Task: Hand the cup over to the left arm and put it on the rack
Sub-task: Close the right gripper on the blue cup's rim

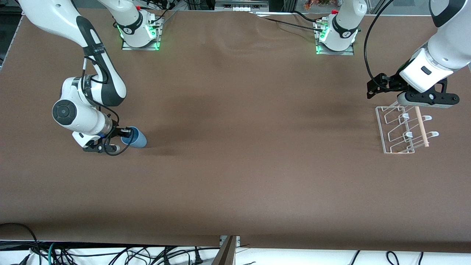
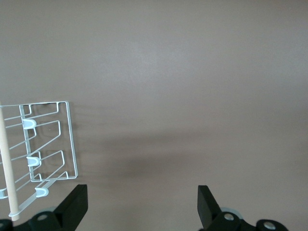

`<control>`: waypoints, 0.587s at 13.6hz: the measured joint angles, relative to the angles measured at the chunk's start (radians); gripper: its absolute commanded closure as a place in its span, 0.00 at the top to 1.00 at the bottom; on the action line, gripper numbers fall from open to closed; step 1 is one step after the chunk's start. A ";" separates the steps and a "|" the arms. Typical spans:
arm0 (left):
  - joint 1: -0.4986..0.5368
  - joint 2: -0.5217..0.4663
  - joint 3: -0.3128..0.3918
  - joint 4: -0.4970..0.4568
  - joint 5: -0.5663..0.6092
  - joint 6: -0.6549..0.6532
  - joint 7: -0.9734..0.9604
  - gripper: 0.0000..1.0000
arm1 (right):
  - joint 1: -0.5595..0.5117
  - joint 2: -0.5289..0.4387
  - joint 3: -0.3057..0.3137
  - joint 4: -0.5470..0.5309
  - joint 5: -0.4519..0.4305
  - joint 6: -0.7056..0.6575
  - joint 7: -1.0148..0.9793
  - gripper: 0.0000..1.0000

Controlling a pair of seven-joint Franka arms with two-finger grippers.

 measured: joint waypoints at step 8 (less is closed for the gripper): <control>0.000 0.000 0.000 0.000 0.000 0.000 0.000 1.00 | 0.006 -0.008 0.032 0.145 0.204 -0.151 -0.001 0.00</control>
